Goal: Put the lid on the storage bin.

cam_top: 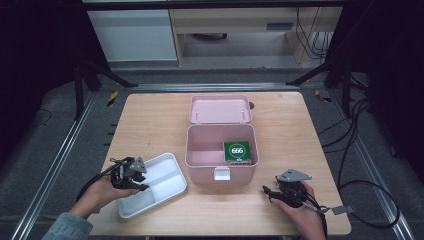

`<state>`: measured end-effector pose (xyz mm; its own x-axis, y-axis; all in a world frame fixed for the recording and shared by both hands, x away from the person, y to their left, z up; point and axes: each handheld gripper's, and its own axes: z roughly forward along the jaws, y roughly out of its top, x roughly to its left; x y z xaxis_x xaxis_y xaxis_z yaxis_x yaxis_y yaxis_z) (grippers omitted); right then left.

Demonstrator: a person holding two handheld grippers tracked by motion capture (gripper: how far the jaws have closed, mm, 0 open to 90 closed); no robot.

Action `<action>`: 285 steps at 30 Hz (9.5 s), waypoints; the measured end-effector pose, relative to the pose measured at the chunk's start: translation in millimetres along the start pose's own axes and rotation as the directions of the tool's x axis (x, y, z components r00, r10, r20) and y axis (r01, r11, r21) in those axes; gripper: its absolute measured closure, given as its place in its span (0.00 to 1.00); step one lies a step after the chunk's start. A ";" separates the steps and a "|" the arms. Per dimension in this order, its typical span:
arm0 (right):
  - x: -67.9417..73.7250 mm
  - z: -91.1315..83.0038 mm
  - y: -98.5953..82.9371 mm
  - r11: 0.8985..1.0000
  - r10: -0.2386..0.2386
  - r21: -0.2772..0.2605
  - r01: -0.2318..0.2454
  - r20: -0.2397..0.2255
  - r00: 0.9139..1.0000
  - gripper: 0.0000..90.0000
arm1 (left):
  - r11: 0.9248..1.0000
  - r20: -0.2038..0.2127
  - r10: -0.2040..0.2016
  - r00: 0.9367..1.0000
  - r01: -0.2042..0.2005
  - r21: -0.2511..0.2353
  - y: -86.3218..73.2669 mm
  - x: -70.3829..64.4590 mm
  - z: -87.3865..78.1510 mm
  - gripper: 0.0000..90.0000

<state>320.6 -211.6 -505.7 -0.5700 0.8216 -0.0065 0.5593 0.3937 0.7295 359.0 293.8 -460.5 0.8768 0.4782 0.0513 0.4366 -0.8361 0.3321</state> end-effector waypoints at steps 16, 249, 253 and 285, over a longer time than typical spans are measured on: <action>1.2 1.1 0.0 1.000 -0.005 0.004 0.005 -0.009 1.000 0.41 | 0.999 0.017 0.010 1.000 -0.010 0.030 4.7 4.0 8.1 0.84; -95.4 122.2 253.2 0.978 0.204 0.016 -0.206 0.068 0.977 0.71 | 0.841 -0.274 -0.462 0.844 0.319 -0.436 227.3 124.8 -0.7 0.42; -94.3 129.0 252.9 0.975 0.218 0.030 -0.220 0.064 0.974 0.72 | 0.842 -0.269 -0.469 0.841 0.334 -0.424 225.5 128.6 4.4 0.42; -83.8 119.1 262.4 0.976 0.218 -0.035 -0.215 0.147 0.965 0.91 | 0.791 -0.207 -0.534 0.820 0.398 -0.464 236.9 130.0 21.9 0.70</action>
<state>586.9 -128.0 -395.2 -0.3397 0.9391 0.0526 0.6475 0.1930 0.7372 580.8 151.9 -395.8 0.4440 0.8940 0.0597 0.6007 -0.3464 0.7205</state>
